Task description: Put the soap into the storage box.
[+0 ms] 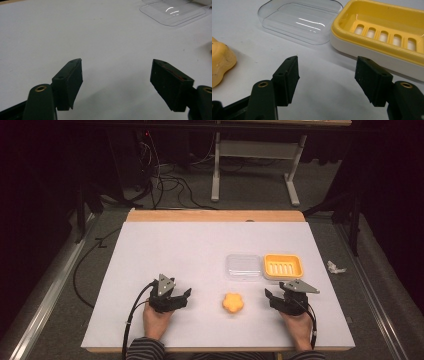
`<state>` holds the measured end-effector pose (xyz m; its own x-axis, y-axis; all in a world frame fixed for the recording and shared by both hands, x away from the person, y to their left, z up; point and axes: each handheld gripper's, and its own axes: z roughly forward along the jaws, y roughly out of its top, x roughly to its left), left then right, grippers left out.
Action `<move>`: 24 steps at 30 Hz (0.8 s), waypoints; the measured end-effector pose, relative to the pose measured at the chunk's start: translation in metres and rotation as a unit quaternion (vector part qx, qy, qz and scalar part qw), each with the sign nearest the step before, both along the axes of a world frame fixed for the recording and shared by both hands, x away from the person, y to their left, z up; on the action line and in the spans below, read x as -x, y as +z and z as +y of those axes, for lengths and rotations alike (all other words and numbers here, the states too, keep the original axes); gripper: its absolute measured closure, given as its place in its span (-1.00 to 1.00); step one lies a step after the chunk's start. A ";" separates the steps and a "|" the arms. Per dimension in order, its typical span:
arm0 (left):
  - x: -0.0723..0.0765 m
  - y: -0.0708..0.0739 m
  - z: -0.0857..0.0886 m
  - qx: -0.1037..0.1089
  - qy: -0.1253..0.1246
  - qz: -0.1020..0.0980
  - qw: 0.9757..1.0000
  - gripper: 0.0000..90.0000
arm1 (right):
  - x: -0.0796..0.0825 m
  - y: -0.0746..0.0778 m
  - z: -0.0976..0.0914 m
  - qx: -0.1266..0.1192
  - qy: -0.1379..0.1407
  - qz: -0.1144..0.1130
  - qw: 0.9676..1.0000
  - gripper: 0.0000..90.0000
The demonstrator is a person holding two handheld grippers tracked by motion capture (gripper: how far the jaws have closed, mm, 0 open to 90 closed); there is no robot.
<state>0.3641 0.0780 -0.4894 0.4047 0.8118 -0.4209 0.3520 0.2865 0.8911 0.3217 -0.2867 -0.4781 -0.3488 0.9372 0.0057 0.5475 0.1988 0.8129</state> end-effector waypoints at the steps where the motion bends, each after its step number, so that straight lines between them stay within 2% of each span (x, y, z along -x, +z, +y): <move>1: 0.000 0.000 0.000 0.000 0.000 0.000 1.000 -0.41 | 0.000 0.000 0.000 0.000 0.000 0.000 1.000 -0.19; 9: -0.002 0.000 0.000 0.002 0.003 0.005 1.000 -0.41 | 0.000 0.001 0.002 -0.006 0.012 0.008 1.000 -0.23; 11: -0.002 0.000 0.000 0.003 0.003 0.005 1.000 -0.41 | 0.000 0.001 0.002 -0.010 0.016 0.009 1.000 -0.24; 12: -0.002 0.000 0.000 0.003 0.003 0.005 1.000 -0.41 | 0.002 0.002 0.004 -0.020 0.020 0.014 1.000 -0.26; 17: -0.002 0.000 0.000 0.003 0.002 0.006 1.000 -0.41 | 0.004 0.003 0.009 -0.015 0.029 0.016 0.999 -0.29; 19: -0.002 0.000 0.000 0.004 0.002 0.007 1.000 -0.41 | 0.005 0.004 0.011 -0.012 0.029 0.010 0.999 -0.31; 24: -0.004 0.000 0.001 0.010 0.005 0.015 1.000 -0.41 | 0.007 0.008 0.017 -0.018 0.038 0.012 0.999 -0.34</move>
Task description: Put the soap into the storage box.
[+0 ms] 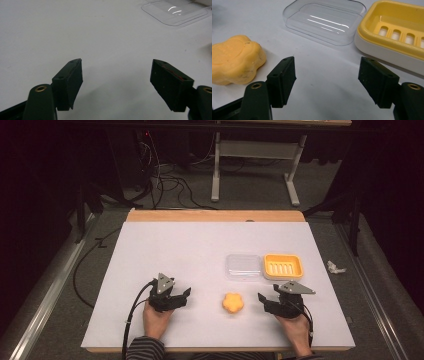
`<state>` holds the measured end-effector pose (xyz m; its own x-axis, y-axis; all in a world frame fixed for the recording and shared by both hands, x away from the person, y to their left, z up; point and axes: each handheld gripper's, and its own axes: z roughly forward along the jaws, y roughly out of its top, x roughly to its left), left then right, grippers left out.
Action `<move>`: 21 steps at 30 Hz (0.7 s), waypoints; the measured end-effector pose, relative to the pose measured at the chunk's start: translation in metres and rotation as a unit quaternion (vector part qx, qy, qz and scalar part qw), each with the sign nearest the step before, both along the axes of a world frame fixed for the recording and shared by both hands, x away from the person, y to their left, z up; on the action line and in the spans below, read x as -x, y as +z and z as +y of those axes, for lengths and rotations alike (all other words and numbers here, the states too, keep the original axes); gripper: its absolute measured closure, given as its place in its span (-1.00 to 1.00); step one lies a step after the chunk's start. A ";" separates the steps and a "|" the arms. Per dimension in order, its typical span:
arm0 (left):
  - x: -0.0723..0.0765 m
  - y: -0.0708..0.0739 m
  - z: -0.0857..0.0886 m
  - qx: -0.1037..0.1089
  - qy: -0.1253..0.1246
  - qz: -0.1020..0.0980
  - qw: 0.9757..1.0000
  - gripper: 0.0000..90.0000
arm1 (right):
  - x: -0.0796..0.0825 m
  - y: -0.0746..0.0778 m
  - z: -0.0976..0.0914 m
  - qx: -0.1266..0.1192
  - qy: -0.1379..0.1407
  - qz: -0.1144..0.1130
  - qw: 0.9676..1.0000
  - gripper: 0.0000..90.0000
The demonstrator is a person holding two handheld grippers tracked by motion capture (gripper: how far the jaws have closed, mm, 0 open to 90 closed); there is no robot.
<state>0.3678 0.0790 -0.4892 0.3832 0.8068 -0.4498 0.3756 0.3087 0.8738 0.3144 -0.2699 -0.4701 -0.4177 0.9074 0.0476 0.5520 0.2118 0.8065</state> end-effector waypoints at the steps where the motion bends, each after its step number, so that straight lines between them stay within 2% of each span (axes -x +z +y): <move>1: 0.000 0.000 0.000 0.000 -0.001 0.001 1.000 -0.40 | 0.000 0.001 0.001 -0.001 0.001 -0.001 1.000 -0.35; 5: 0.000 0.000 0.000 -0.002 -0.002 0.001 1.000 -0.40 | 0.002 0.004 0.004 -0.004 0.011 -0.001 1.000 -0.36; 8: 0.001 0.000 0.000 -0.002 -0.003 -0.003 1.000 -0.41 | 0.004 0.007 0.009 -0.002 0.017 0.010 1.000 -0.40; 13: 0.001 0.000 0.000 -0.001 -0.003 -0.003 1.000 -0.41 | 0.006 0.009 0.014 0.007 0.019 0.006 1.000 -0.45; 17: 0.001 0.000 -0.001 -0.001 -0.003 -0.003 1.000 -0.41 | 0.006 0.008 0.017 0.011 0.021 0.012 1.000 -0.51; 21: 0.001 0.000 0.000 0.001 -0.003 -0.002 1.000 -0.41 | 0.008 0.010 0.025 0.011 0.037 0.010 0.999 -0.51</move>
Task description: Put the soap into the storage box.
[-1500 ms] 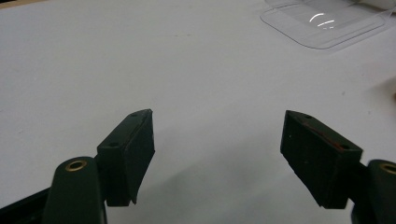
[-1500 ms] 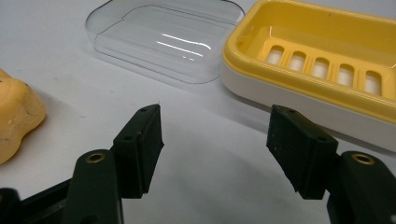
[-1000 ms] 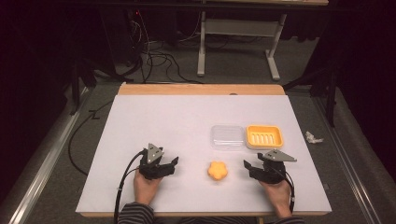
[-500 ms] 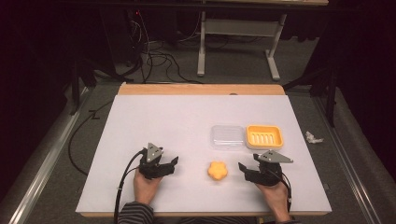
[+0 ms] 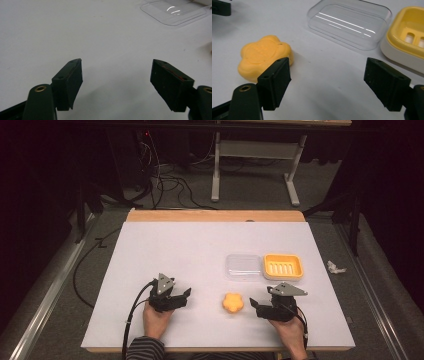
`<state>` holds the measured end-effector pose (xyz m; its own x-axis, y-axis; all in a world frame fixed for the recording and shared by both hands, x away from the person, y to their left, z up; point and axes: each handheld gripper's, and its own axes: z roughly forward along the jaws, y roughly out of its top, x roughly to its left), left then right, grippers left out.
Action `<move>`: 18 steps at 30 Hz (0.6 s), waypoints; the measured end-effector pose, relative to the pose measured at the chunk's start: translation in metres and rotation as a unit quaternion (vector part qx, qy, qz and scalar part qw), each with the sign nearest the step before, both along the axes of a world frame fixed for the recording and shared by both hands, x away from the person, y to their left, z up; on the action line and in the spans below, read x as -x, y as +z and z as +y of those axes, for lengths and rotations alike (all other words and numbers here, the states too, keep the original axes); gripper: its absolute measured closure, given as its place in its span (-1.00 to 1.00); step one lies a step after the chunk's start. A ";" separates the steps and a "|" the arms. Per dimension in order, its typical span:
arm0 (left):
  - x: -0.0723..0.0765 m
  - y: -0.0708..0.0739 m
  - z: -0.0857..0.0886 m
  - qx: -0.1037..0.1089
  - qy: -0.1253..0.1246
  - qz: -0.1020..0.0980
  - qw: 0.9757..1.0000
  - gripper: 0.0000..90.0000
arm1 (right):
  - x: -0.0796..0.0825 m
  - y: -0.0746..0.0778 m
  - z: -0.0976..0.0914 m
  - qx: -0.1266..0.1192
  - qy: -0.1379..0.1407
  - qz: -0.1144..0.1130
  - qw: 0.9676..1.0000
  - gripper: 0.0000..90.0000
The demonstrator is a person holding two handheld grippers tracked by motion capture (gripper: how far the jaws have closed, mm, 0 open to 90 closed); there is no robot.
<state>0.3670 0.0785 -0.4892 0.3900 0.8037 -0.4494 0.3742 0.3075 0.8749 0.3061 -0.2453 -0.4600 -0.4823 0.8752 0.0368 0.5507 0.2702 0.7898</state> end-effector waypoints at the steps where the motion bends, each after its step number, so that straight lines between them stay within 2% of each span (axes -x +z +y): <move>1: 0.000 0.000 0.000 0.001 -0.001 0.000 1.000 -0.41 | 0.001 0.002 0.004 0.002 0.006 -0.001 1.000 -0.51; 10: 0.001 0.000 0.000 0.001 -0.007 -0.002 1.000 -0.43 | 0.002 0.014 0.020 0.004 0.038 -0.001 0.999 -0.51; 11: 0.001 0.000 0.000 0.002 -0.006 -0.002 1.000 -0.43 | 0.002 0.016 0.025 0.009 0.048 -0.004 0.999 -0.51; 18: 0.001 0.000 0.000 0.001 -0.007 -0.003 1.000 -0.43 | 0.000 0.011 0.045 0.024 0.080 0.006 0.996 -0.53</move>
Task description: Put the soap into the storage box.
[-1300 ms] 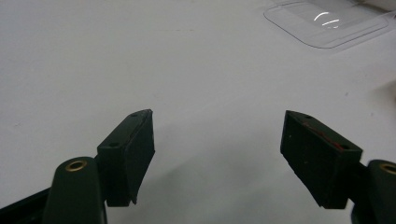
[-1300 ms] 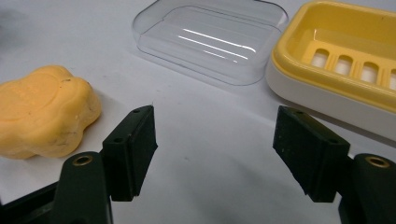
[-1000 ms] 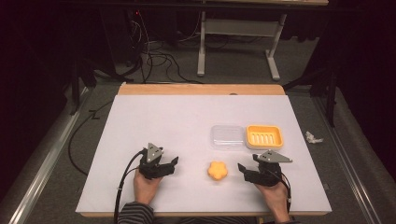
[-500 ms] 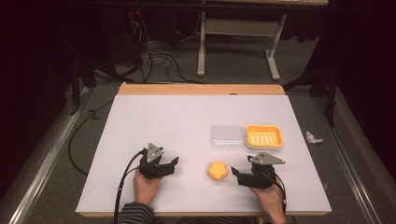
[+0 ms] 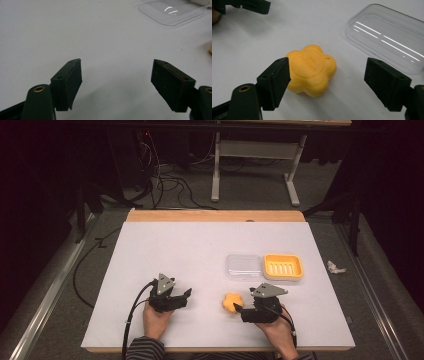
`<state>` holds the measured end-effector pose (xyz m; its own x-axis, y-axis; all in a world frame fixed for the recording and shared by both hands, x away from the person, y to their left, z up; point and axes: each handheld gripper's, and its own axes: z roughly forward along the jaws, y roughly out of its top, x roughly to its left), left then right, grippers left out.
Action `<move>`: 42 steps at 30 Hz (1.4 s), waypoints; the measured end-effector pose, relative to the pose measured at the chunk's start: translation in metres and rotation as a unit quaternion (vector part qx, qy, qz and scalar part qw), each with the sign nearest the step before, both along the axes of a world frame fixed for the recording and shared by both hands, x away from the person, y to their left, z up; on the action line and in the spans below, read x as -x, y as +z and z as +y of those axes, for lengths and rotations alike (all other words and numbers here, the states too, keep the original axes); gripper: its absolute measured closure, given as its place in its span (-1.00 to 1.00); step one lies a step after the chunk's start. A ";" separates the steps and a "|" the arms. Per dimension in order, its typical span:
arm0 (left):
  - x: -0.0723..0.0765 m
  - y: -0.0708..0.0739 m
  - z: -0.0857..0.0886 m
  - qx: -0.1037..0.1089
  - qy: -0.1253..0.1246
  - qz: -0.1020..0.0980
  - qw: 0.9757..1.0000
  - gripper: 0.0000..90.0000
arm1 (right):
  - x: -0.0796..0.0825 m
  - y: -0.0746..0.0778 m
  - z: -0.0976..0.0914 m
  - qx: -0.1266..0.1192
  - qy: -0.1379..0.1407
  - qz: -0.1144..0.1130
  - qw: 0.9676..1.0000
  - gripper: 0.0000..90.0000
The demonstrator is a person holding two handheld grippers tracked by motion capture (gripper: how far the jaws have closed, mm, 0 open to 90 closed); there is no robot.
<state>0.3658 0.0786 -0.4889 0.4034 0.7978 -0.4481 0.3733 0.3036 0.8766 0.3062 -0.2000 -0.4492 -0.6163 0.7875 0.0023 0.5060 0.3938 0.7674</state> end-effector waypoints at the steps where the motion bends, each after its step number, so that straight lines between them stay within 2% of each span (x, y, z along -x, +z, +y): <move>1: 0.000 0.000 0.000 -0.002 -0.001 -0.001 1.000 -0.43 | -0.001 -0.001 0.006 0.002 0.006 0.003 1.000 -0.54; 5: 0.000 0.000 0.000 -0.002 -0.001 -0.001 1.000 -0.43 | -0.002 -0.002 0.014 0.006 0.014 0.004 1.000 -0.55; 7: 0.001 0.000 0.000 -0.004 -0.001 -0.002 1.000 -0.43 | -0.004 -0.004 0.021 0.017 0.019 0.005 1.000 -0.56; 10: 0.001 0.000 0.000 -0.004 0.000 -0.002 1.000 -0.43 | -0.005 -0.005 0.024 0.022 0.020 0.004 1.000 -0.56; 21: 0.000 0.000 0.000 -0.002 0.001 -0.002 1.000 -0.43 | -0.013 -0.012 0.035 0.046 0.023 0.022 0.998 -0.57; 23: 0.000 0.000 0.000 -0.002 0.000 -0.001 1.000 -0.43 | -0.014 -0.015 0.039 0.064 0.027 0.027 0.997 -0.57; 30: 0.000 0.000 0.000 -0.003 0.002 -0.002 1.000 -0.43 | -0.016 -0.018 0.040 0.071 0.026 0.035 0.997 -0.54; 35: 0.000 0.000 0.000 -0.003 0.001 -0.002 1.000 -0.43 | -0.018 -0.021 0.043 0.087 0.025 0.036 0.995 -0.51; 42: 0.000 0.000 0.000 -0.003 0.002 -0.002 1.000 -0.43 | -0.019 -0.022 0.043 0.088 0.020 0.040 0.995 -0.42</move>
